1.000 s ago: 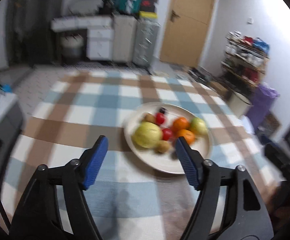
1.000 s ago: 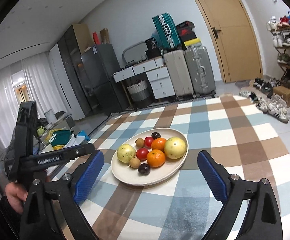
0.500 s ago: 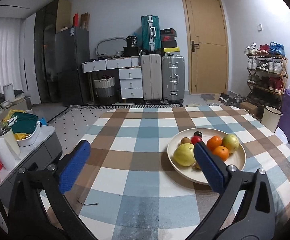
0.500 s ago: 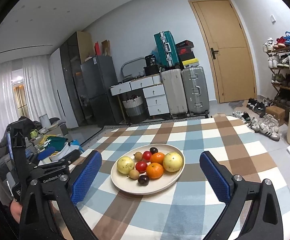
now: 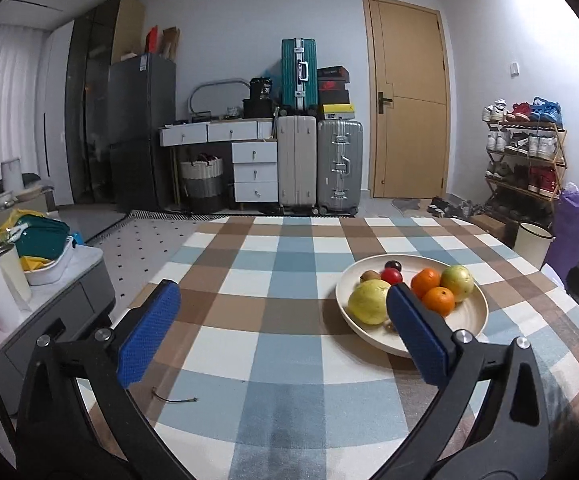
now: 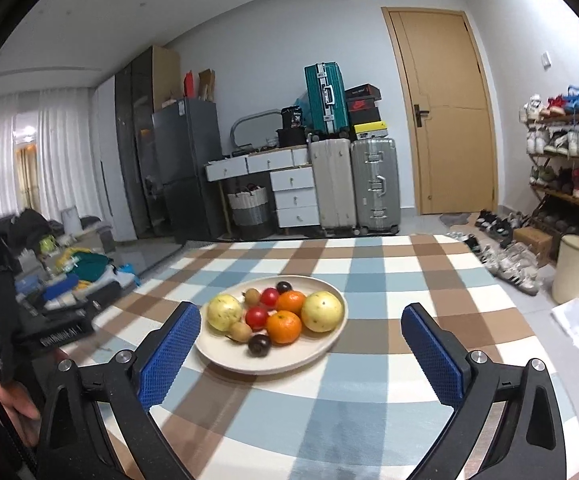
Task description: Organize fruits
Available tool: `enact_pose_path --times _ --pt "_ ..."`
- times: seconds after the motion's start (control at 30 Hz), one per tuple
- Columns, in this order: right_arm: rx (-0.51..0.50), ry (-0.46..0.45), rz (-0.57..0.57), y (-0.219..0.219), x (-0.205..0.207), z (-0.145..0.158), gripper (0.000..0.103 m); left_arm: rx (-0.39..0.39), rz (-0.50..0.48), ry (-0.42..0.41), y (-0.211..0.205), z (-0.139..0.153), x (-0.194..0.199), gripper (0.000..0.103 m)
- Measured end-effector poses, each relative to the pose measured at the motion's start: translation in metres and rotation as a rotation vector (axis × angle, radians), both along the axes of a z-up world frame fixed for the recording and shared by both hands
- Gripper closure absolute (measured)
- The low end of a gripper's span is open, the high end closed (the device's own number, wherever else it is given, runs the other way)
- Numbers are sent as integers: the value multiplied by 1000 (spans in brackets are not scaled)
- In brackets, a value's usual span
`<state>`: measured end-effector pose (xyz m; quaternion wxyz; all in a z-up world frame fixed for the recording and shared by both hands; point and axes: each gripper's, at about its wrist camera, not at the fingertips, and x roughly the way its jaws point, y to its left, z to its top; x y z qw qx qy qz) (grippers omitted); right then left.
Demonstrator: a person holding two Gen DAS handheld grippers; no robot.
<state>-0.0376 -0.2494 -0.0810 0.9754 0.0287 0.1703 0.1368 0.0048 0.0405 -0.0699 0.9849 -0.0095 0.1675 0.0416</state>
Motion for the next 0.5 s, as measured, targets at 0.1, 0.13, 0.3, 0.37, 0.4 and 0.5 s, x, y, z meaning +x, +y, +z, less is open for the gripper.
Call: enact_pose_path --times 0.1,0.13,0.3,0.37,0.4,0.5 --pt "-10 -4 -1 2 -3 -6 1 6 -11 -8 -1 -4 -2 0" --pt "-17 -16 -1 3 -5 -8 1 8 -12 -8 -1 -7 -2 0" --pt "-58 -26 17 12 -4 -10 1 3 -42 -12 -2 -7 0 0" --pt "-88 -30 20 17 -3 -10 1 -2 -43 -10 -2 -8 1 0" --pt "-102 -32 22 20 -3 -11 1 0 -43 -11 -3 -8 2 0" --pt "-106 -37 32 21 -2 -11 1 7 -39 -10 -4 -8 3 0"
